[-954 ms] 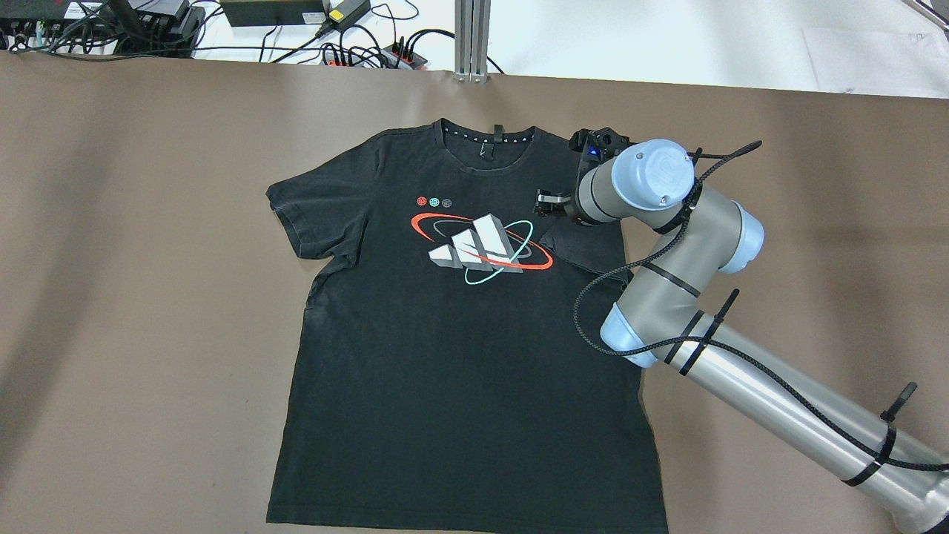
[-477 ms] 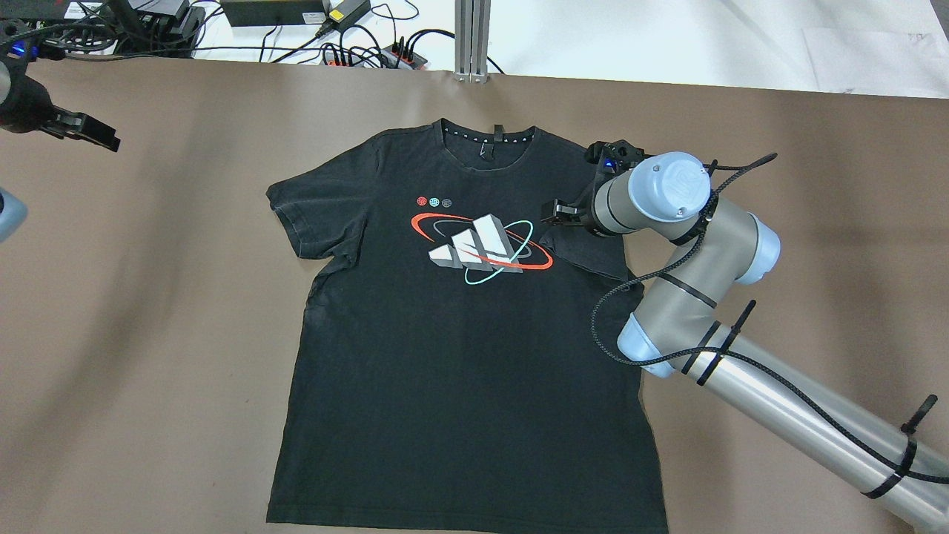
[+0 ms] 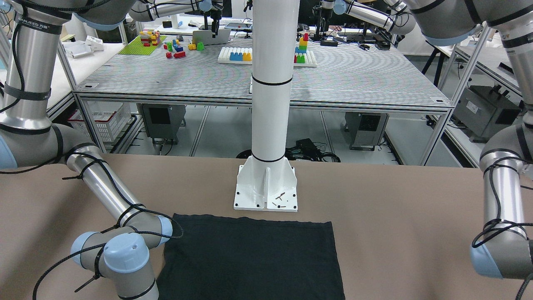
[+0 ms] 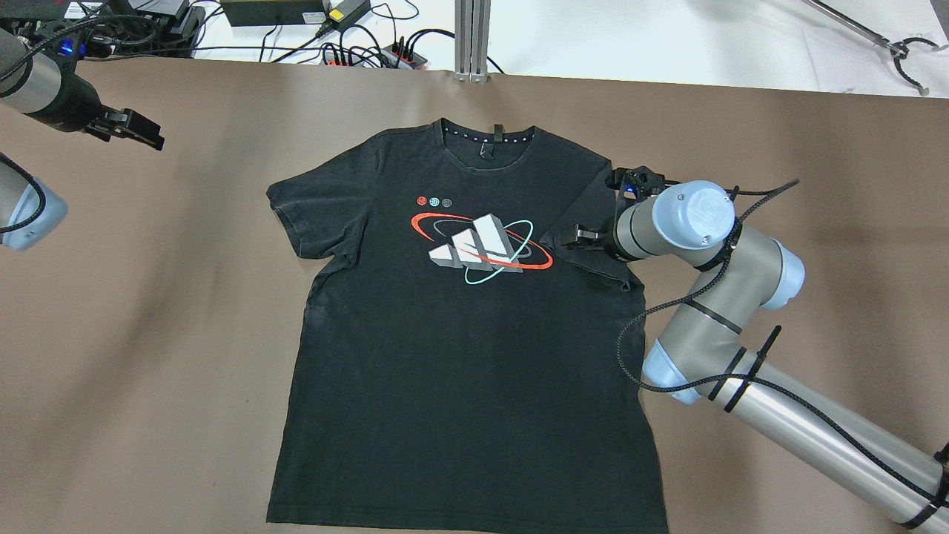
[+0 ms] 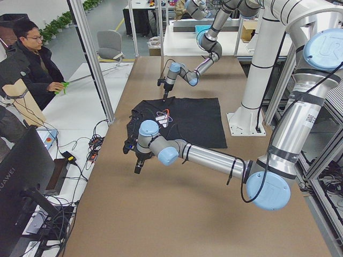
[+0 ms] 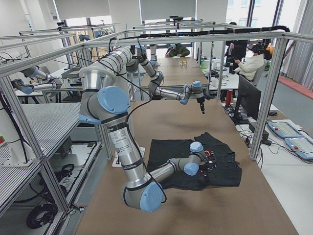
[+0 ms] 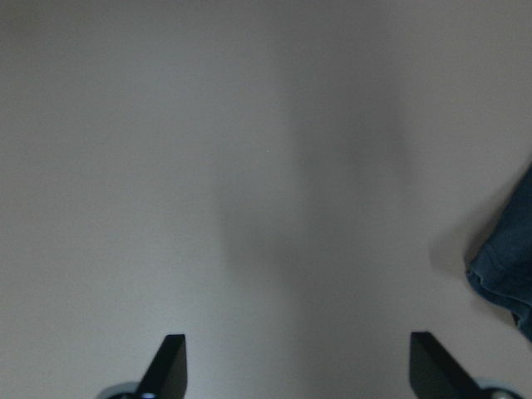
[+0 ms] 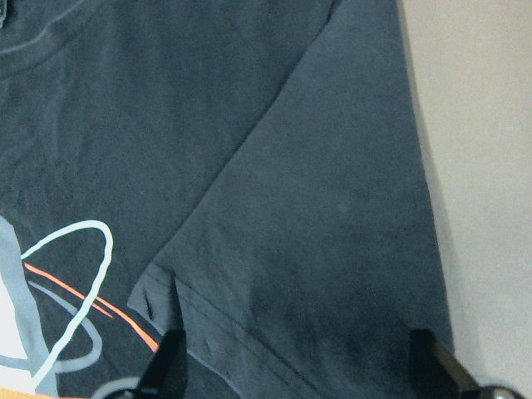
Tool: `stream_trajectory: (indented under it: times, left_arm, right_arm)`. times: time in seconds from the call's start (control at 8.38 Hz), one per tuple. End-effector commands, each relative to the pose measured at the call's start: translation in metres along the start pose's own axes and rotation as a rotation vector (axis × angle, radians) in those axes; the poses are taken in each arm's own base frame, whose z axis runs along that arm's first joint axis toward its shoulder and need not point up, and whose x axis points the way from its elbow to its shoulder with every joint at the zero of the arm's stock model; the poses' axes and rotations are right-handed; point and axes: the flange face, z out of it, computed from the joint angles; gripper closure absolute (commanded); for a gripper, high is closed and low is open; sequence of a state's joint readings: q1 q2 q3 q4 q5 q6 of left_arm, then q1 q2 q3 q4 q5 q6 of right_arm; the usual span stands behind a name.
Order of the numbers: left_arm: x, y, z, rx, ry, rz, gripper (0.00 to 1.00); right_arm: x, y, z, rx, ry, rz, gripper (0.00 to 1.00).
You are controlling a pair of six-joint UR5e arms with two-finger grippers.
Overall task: Fold clothes
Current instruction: 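Lower the right gripper to the sleeve seam while the left arm reaches in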
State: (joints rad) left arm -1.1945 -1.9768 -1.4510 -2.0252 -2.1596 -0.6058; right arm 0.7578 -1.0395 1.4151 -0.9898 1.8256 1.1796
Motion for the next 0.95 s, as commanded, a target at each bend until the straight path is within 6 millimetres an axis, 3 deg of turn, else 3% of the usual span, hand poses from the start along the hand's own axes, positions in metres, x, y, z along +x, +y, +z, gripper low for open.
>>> stream_trajectory:
  times: [0.0,0.12,0.36,0.6,0.72,0.84]
  left_arm:
    - [0.011,-0.009,-0.005,0.013,0.008,-0.035,0.06]
    - [0.012,-0.009,-0.006,0.016,0.009,-0.035,0.06]
    - [0.013,-0.011,-0.006,0.018,0.01,-0.035,0.06]
    - [0.031,-0.03,-0.009,0.031,0.022,-0.046,0.06]
    - [0.035,-0.027,0.008,0.009,0.023,-0.091,0.06]
    - [0.053,-0.047,0.014,0.004,0.029,-0.099,0.06]
  right_arm:
    - [0.013,0.049,-0.021,-0.038,-0.04,0.042,0.06]
    - [0.015,0.067,-0.03,-0.05,-0.054,0.03,0.06]
    - [0.026,0.091,-0.023,-0.083,-0.039,0.094,0.06]
    - [0.032,0.107,-0.065,-0.102,-0.075,0.091,0.06]
    - [0.042,0.113,-0.076,-0.109,-0.078,0.091,0.06]
    - [0.04,0.113,-0.079,-0.109,-0.084,0.089,0.06]
